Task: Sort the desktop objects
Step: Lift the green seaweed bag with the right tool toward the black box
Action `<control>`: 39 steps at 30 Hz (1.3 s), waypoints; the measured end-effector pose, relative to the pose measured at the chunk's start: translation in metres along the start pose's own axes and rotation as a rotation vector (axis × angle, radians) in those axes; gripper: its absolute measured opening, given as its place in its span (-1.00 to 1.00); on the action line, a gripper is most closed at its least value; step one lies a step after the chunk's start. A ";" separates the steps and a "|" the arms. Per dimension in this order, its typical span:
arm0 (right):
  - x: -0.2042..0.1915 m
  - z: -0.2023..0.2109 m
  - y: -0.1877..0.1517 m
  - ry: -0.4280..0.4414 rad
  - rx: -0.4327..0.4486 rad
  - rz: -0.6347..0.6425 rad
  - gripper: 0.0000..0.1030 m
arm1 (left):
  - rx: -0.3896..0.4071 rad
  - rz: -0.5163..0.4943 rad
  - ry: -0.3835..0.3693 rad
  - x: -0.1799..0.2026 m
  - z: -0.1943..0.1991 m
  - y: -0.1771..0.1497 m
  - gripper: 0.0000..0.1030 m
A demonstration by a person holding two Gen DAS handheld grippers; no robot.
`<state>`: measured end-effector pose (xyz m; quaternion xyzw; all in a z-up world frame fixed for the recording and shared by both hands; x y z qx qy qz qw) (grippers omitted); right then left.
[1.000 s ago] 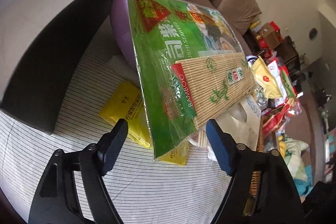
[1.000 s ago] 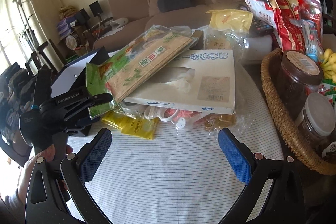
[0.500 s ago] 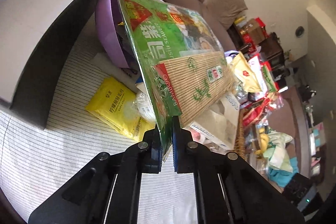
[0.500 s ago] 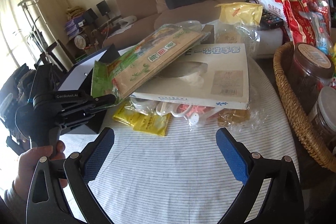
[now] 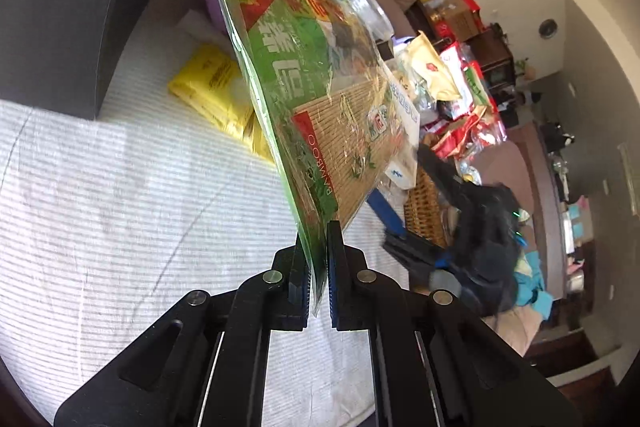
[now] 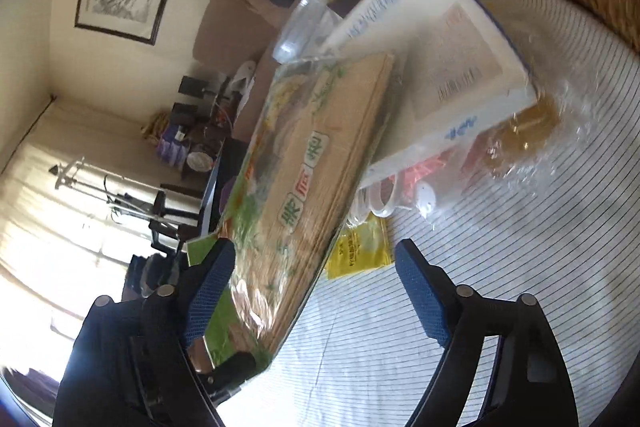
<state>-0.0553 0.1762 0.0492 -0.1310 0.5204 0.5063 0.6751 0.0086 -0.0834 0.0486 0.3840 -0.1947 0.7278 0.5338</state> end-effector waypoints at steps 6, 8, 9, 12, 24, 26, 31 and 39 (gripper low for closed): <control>-0.002 -0.015 -0.002 0.127 -0.006 -0.077 -0.52 | -0.039 -0.019 -0.013 -0.003 0.007 -0.018 -0.86; -0.009 -0.011 0.002 0.110 -0.010 -0.031 -0.69 | -0.032 -0.020 -0.015 -0.006 0.011 -0.019 -0.81; -0.010 -0.010 0.003 0.114 -0.012 -0.018 -0.73 | -0.024 -0.017 -0.020 -0.008 0.012 -0.018 -0.76; -0.015 -0.002 -0.003 0.144 -0.008 0.009 -0.76 | 0.011 -0.007 -0.032 -0.011 0.016 -0.012 -0.17; -0.086 0.055 -0.045 0.104 0.056 0.228 -0.76 | 0.048 -0.121 -0.079 0.013 0.067 -0.018 -0.55; -0.104 0.063 -0.051 0.099 0.069 0.258 -0.76 | 0.058 -0.134 -0.093 0.017 0.084 -0.020 -0.55; -0.158 0.064 -0.058 0.126 0.079 0.308 -0.76 | 0.099 -0.156 -0.134 0.023 0.139 -0.014 -0.55; -0.245 -0.022 -0.064 0.156 0.026 0.269 -0.76 | 0.183 -0.114 -0.082 -0.017 0.240 0.048 -0.55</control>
Point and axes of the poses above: each gripper's, at about its wrist camera, not at the fingertips, and z roughly against the way its jaws point, x to its right, y to its top, the point moved 3 cm from there along -z, roughly the way its jaws point, and after that the axes turned 8 degrees about z, right-handed, at the moved point
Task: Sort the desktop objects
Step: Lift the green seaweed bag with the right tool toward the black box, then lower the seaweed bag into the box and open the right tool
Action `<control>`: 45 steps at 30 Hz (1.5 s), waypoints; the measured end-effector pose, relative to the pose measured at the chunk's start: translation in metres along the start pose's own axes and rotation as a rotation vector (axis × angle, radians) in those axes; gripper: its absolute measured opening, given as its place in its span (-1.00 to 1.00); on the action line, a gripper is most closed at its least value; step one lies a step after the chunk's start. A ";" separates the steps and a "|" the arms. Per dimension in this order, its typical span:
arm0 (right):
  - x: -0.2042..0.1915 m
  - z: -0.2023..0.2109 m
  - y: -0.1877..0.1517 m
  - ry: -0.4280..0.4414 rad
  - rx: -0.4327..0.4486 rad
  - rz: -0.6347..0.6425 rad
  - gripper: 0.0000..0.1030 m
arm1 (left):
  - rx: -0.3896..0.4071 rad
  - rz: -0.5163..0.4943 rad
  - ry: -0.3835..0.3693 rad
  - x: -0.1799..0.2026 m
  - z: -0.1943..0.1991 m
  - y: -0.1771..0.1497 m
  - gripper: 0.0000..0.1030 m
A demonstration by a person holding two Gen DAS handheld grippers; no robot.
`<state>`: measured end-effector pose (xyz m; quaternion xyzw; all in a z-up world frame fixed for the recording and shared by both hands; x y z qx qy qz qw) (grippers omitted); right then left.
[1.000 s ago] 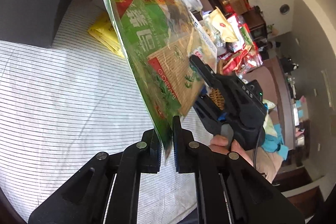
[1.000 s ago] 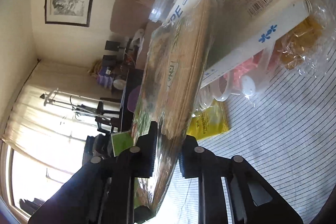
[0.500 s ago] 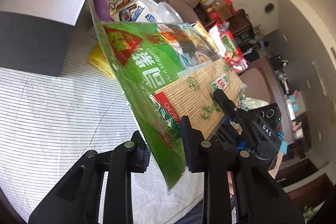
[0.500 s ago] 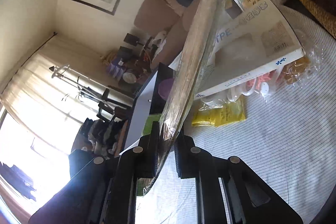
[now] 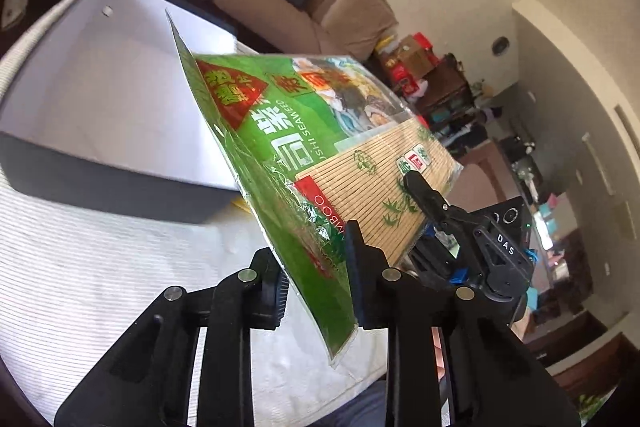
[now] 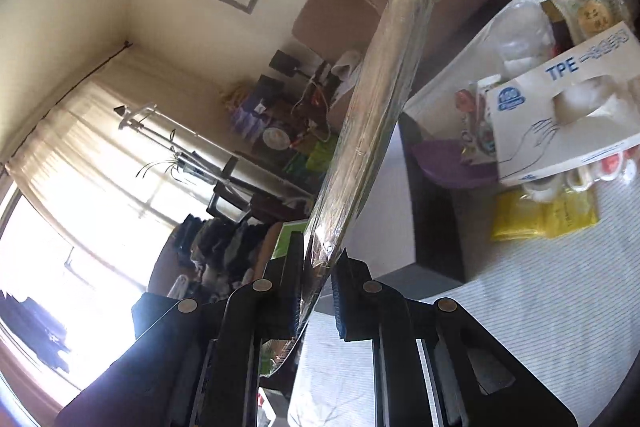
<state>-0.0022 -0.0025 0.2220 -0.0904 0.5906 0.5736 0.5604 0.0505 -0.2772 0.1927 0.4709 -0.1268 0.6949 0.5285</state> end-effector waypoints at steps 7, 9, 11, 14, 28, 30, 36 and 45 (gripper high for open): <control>-0.037 -0.105 -0.022 -0.020 -0.047 -0.019 -0.74 | 0.039 0.048 0.127 -0.065 0.052 0.068 -0.55; -0.037 -0.127 -0.031 -0.036 -0.046 -0.052 -0.73 | 0.032 0.060 0.157 -0.083 0.050 0.082 -0.56; -0.033 -0.147 -0.040 -0.058 -0.040 -0.091 -0.73 | 0.018 0.068 0.194 -0.104 0.042 0.094 -0.56; -0.022 -0.174 -0.053 -0.095 -0.047 -0.130 -0.70 | 0.000 0.078 0.259 -0.129 0.028 0.113 -0.56; -0.015 -0.212 -0.067 -0.262 -0.400 0.046 0.26 | -0.075 -0.021 0.486 -0.160 -0.013 0.107 -0.56; -0.022 -0.199 -0.065 -0.253 -0.409 0.088 0.26 | -0.063 -0.024 0.488 -0.156 -0.007 0.108 -0.54; -0.036 -0.163 -0.048 -0.275 -0.349 0.204 0.26 | -0.030 -0.050 0.470 -0.133 0.011 0.117 -0.52; -0.033 -0.129 -0.032 -0.314 -0.312 0.247 0.26 | -0.003 -0.173 0.537 -0.089 0.013 0.094 0.24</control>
Point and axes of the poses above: each gripper's, at about its wrist camera, not at the fingertips, and z roughly against the way its jaws point, x to its right, y to its top, the point moved 3 cm from there along -z, roughly the way its jaws point, and after that the axes turned 8 degrees about z, right-handed, at the moved point
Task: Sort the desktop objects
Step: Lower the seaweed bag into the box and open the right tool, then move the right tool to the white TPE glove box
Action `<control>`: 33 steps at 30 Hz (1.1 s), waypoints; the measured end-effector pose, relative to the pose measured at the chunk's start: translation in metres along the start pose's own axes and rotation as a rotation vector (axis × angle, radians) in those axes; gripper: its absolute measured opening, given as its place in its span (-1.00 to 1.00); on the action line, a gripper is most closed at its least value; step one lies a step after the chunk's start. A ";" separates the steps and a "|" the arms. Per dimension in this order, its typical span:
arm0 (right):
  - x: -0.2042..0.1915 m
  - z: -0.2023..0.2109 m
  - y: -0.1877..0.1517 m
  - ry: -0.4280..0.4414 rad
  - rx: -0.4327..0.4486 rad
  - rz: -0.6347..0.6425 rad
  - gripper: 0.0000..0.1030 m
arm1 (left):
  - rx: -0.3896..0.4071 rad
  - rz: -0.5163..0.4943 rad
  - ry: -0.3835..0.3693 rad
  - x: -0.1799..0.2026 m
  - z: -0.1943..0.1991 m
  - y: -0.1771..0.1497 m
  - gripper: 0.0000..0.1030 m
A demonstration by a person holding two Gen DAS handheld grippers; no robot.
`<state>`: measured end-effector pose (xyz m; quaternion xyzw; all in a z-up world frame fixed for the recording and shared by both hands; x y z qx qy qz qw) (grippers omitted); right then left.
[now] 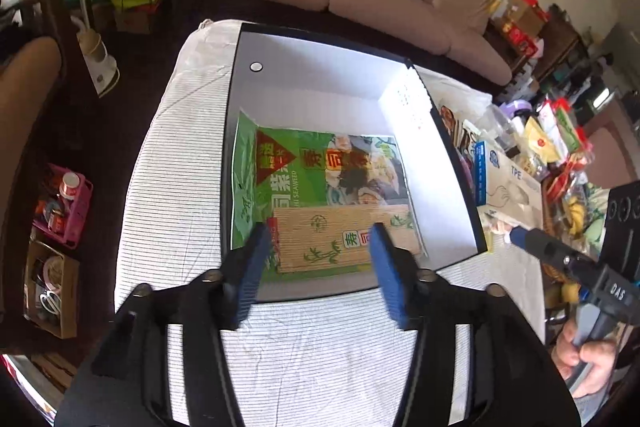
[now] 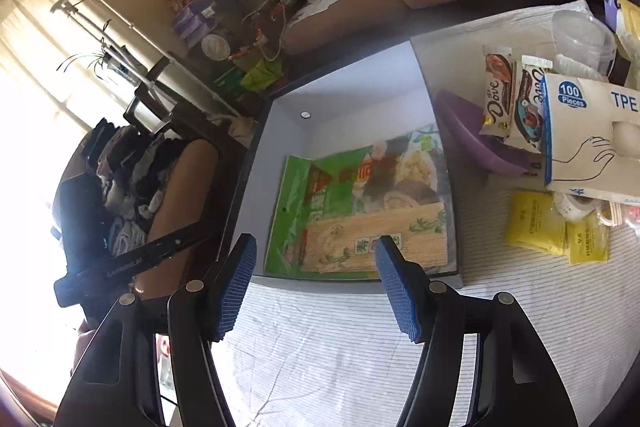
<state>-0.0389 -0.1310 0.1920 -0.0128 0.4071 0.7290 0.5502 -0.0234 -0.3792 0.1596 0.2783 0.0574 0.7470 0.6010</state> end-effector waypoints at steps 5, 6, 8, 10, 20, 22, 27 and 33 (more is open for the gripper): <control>0.005 0.007 -0.003 -0.059 -0.006 0.058 0.55 | 0.005 -0.092 0.091 0.029 -0.003 -0.028 1.00; 0.005 0.008 -0.005 -0.072 -0.006 0.073 0.66 | 0.006 -0.108 0.120 0.034 -0.004 -0.034 1.00; 0.003 0.010 -0.008 -0.088 -0.010 0.095 0.70 | 0.015 -0.134 0.176 0.042 -0.004 -0.045 1.00; 0.003 0.011 -0.011 -0.082 -0.015 0.098 0.84 | 0.029 -0.144 0.203 0.049 -0.002 -0.055 1.00; -0.009 0.026 -0.023 -0.169 -0.006 0.235 1.00 | 0.105 -0.129 0.263 0.065 0.026 -0.076 1.00; -0.010 0.032 -0.024 -0.173 -0.002 0.241 1.00 | 0.107 -0.115 0.260 0.066 0.030 -0.078 1.00; -0.013 0.051 -0.025 -0.181 0.014 0.264 1.00 | 0.119 -0.110 0.268 0.074 0.042 -0.084 1.00; -0.006 0.076 -0.029 -0.200 0.036 0.278 1.00 | 0.129 -0.120 0.264 0.095 0.052 -0.094 1.00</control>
Point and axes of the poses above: each gripper's, at about its wrist camera, not at the fingertips, and z roughly against the way its jaws point, x to its right, y to its top, the point moved 3 cm from there along -z, roughly the way its jaws point, and after that the axes turned 8 degrees about z, right-handed, at the moved point
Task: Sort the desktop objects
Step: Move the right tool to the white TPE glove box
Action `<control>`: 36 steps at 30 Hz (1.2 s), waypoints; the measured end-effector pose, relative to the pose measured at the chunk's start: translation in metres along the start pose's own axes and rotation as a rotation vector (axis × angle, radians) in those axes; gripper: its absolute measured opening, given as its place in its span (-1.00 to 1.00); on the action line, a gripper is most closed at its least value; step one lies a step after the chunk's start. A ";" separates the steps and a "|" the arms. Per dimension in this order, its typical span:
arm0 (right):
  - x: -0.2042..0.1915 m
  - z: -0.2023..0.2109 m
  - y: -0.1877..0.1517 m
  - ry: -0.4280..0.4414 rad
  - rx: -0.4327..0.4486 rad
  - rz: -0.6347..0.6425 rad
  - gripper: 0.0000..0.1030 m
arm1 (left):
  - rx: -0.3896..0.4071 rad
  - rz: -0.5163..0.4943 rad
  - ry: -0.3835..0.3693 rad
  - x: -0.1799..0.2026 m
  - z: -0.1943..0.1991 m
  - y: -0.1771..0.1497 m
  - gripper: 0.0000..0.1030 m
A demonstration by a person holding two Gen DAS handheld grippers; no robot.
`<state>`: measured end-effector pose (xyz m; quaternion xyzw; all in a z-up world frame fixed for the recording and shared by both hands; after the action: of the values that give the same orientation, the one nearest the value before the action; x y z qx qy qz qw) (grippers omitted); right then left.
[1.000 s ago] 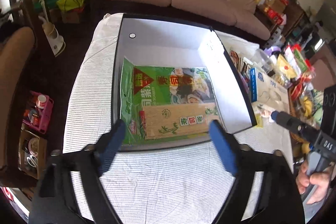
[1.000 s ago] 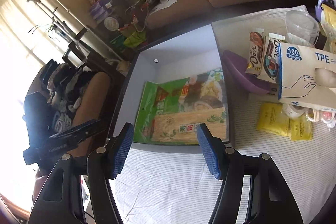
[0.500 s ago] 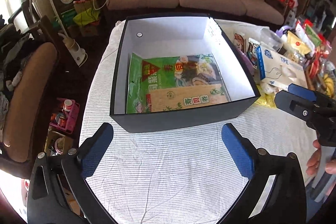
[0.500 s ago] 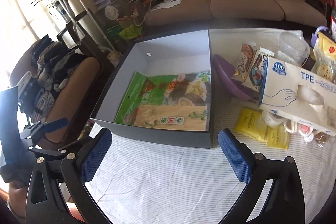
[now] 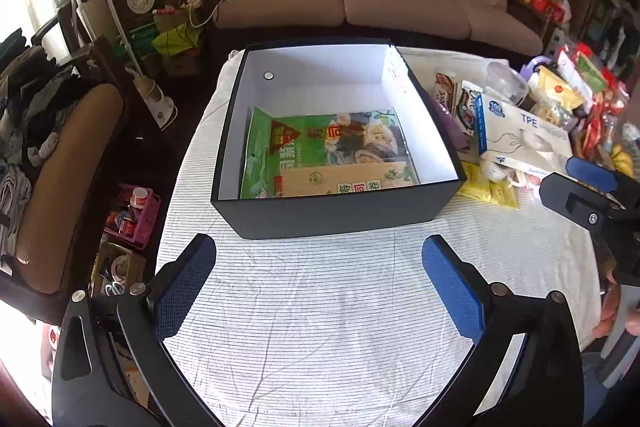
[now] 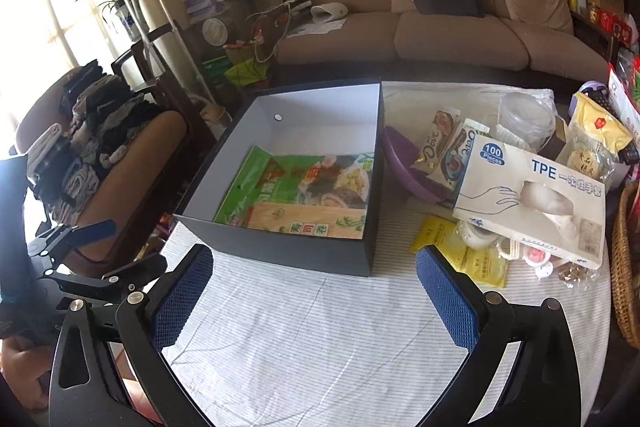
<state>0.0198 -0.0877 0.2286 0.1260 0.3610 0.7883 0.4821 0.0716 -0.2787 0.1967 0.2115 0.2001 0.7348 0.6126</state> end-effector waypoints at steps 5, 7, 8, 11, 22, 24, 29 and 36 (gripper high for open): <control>0.016 0.018 -0.008 -0.012 0.011 -0.006 1.00 | 0.009 -0.020 -0.017 0.025 0.009 -0.004 1.00; 0.026 0.026 -0.012 -0.024 0.016 -0.004 1.00 | 0.011 -0.030 -0.029 0.039 0.010 -0.007 1.00; 0.032 0.030 -0.015 -0.033 0.016 -0.001 1.00 | 0.012 -0.035 -0.038 0.046 0.011 -0.008 1.00; 0.058 0.040 -0.029 -0.075 0.012 0.001 1.00 | 0.012 -0.049 -0.078 0.069 0.008 -0.012 1.00; 0.184 0.068 -0.099 -0.196 0.002 -0.130 1.00 | -0.037 -0.125 -0.291 0.179 -0.037 -0.031 1.00; 0.207 0.069 -0.109 -0.206 -0.001 -0.157 1.00 | -0.040 -0.149 -0.339 0.199 -0.048 -0.030 1.00; 0.259 0.060 -0.129 -0.189 -0.007 -0.234 1.00 | -0.053 -0.176 -0.364 0.235 -0.087 -0.020 1.00; 0.318 0.035 -0.134 -0.130 0.042 -0.440 1.00 | -0.103 -0.121 -0.309 0.267 -0.151 0.014 1.00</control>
<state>-0.0318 0.2351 0.1132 0.1047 0.3642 0.6468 0.6618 -0.0662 -0.0229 0.0966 0.2776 0.0780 0.6648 0.6891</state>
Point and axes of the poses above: each gripper's, at about its wrist camera, not at the fingertips, and z roughly against the way its jaws point, x to its right, y to its top, the point moved 3 cm from there along -z, roughly the way its jaws point, and after that the axes turned 8 degrees about z, right-handed, at the moved point
